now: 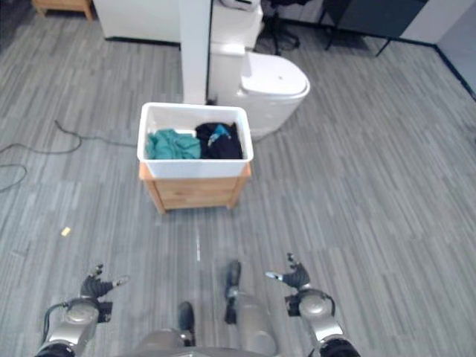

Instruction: Grab the laundry basket,head to the washer,open it,put in the laundry and shut it.

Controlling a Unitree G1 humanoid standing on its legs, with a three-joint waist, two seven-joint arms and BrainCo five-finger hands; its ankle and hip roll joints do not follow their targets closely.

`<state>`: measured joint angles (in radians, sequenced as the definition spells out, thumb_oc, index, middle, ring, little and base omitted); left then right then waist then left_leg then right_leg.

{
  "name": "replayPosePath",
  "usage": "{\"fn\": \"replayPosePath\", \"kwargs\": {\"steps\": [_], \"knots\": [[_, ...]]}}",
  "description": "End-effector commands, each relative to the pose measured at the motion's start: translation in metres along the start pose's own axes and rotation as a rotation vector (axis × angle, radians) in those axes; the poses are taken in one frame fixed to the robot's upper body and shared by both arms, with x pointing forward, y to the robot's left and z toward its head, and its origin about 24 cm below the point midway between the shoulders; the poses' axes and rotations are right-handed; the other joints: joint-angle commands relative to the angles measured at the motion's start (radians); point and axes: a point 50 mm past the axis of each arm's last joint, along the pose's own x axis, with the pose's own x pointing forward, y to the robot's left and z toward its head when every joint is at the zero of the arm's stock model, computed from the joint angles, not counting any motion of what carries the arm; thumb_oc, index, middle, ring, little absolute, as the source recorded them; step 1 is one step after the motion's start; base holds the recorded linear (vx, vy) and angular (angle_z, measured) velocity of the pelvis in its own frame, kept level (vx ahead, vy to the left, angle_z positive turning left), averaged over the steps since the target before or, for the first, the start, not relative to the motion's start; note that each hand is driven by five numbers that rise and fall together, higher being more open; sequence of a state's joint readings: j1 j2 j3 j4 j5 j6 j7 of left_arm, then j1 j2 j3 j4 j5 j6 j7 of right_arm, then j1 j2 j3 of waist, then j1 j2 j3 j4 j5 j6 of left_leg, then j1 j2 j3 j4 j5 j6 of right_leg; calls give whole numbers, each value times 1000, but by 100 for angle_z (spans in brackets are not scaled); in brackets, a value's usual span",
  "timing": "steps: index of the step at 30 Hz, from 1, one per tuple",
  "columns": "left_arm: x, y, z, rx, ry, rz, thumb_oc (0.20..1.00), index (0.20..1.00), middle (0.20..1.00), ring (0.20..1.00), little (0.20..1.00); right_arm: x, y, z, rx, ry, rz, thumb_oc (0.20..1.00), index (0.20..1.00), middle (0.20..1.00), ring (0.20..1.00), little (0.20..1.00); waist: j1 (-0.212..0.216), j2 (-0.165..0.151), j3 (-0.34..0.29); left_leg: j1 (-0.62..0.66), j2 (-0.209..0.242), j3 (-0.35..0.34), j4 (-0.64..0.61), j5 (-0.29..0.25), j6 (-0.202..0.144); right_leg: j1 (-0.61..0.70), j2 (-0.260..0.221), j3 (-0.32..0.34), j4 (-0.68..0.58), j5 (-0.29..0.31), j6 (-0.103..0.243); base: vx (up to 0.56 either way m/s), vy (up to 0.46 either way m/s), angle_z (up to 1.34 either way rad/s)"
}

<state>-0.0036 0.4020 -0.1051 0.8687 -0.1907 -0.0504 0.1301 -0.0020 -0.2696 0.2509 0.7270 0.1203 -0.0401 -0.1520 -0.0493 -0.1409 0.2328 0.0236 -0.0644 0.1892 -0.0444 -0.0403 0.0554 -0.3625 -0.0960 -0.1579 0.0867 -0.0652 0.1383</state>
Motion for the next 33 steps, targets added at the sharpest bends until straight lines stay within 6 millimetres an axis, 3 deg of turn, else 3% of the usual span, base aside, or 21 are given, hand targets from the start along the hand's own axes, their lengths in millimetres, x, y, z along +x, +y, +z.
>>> {"fn": "replayPosePath", "kwargs": {"steps": [1, 2, 3, 4, 8, 10, 11, 12, 13, 14, 19, 24, 27, 28, 32, 33], "knots": [[-1, 5, 5, 7, -43, 24, 1000, 1000, 1000, 1000, 1000, 6, -21, 20, -22, -77, -44, 1000, 1000, 1000, 1000, 1000, 0, 13, 20, -51, 36, -84, 157, -129, -51, 140, 36, 29, -54, 52, 5, 207, -83, 28], [-1, 5, 5, 7, -43, 24, 1000, 1000, 1000, 1000, 1000, 6, -21, 20, -21, -77, -43, 1000, 1000, 1000, 1000, 1000, -1, 11, 18, -54, 35, -84, 156, -127, -51, 137, 34, 29, -55, 54, 5, 363, -169, 18], [-3, 2, -2, 6, -30, 13, 1000, 1000, 1000, 1000, 1000, 4, -25, 13, -20, -60, -56, 1000, 1000, 1000, 1000, 1000, -6, 15, -2, -40, 43, -86, 205, -163, -71, 161, 30, 35, -55, 54, -9, 421, -242, 53], [-6, -2, -7, -2, -14, -5, 1000, 1000, 1000, 1000, 1000, 3, -30, 13, -18, -62, -74, 1000, 1000, 1000, 1000, 1000, -11, 19, -7, -82, 83, -60, 344, -153, -101, 201, 17, 12, -66, 44, -32, 424, -243, 90], [-6, -10, -7, -15, -10, -20, 1000, 1000, 1000, 1000, 1000, 4, -39, 19, -25, -81, -95, 1000, 1000, 1000, 1000, 1000, -6, 29, -3, -176, 103, -85, 464, -112, -102, 257, 31, 12, -82, 10, -63, 194, -91, 58], [-6, -14, -7, -16, -5, -32, 1000, 1000, 1000, 1000, 1000, 5, -42, 19, -30, -76, -103, 1000, 1000, 1000, 1000, 1000, -1, 31, -9, -197, 100, -100, 389, -117, -97, 274, 28, 20, -89, -5, -60, 200, 68, -24], [-6, -16, -7, -5, -3, -39, 1000, 1000, 1000, 1000, 1000, 5, -45, 19, -37, -78, -113, 1000, 1000, 1000, 1000, 1000, 4, 52, -12, -200, 104, -125, 250, -58, -110, 290, 38, 24, -94, -20, -56, 393, 232, -44], [-5, -18, -4, -5, -15, -38, 1000, 1000, 1000, 1000, 1000, 5, -48, 19, -42, -77, -128, 1000, 1000, 1000, 1000, 1000, 20, 75, -5, -232, 104, -174, 123, 47, -125, 317, 56, 40, -89, -55, -63, 319, 216, -44], [-5, -18, -4, -5, -15, -38, 1000, 1000, 1000, 1000, 1000, 5, -48, 19, -42, -77, -128, 1000, 1000, 1000, 1000, 1000, 20, 75, -5, -231, 104, -174, 123, 47, -125, 318, 56, 40, -89, -55, -63, 409, 341, -55], [-5, -17, -4, -18, -13, -26, 1000, 1000, 1000, 1000, 1000, 5, -50, 16, -47, -64, -139, 1000, 1000, 1000, 1000, 1000, 35, 85, -1, -258, 102, -200, 79, 84, -131, 348, 65, 62, -67, -87, -69, 220, 206, -37], [-6, -8, -18, 13, 39, -2, 1000, 1000, 1000, 1000, 1000, 5, -44, 14, -46, -54, -129, 1000, 1000, 1000, 1000, 1000, 41, 66, -26, -237, 94, -171, 115, 57, -109, 365, 25, 80, -31, -97, -44, 232, 275, -37], [-3, 17, -8, 61, 5, 54, 1000, 1000, 1000, 1000, 1000, 7, -44, 25, -44, -87, -130, 1000, 1000, 1000, 1000, 1000, 51, 34, -31, -209, 81, -114, 163, -4, -74, 339, -17, 105, 46, -80, -4, 133, 210, -40], [-2, 35, 2, 57, -35, 111, 1000, 1000, 1000, 1000, 1000, 11, -44, 43, -27, -151, -129, 1000, 1000, 1000, 1000, 1000, 56, 31, -19, -188, 93, -85, 166, -21, -62, 276, -18, 83, 133, -63, 9, 64, 107, -41], [-2, 42, 7, 48, -52, 136, 1000, 1000, 1000, 1000, 1000, 12, -47, 56, -37, -198, -134, 1000, 1000, 1000, 1000, 1000, 58, 27, -13, -170, 90, -73, 161, -29, -59, 247, -10, 52, 119, -48, 4, 71, 76, -54], [-7, 50, 10, 39, -86, 150, 1000, 1000, 1000, 1000, 1000, 12, -50, 70, -56, -245, -134, 1000, 1000, 1000, 1000, 1000, 70, 22, -11, -154, 83, -53, 161, -44, -55, 262, -17, -22, 48, -38, -4, 81, 12, -18], [-9, 51, 17, 48, -126, 146, 1000, 1000, 1000, 1000, 1000, 12, -49, 77, -66, -273, -124, 1000, 1000, 1000, 1000, 1000, 73, 21, -10, -141, 76, -58, 151, -46, -54, 280, -3, -9, 23, -41, -9, 87, -25, -15]]}}
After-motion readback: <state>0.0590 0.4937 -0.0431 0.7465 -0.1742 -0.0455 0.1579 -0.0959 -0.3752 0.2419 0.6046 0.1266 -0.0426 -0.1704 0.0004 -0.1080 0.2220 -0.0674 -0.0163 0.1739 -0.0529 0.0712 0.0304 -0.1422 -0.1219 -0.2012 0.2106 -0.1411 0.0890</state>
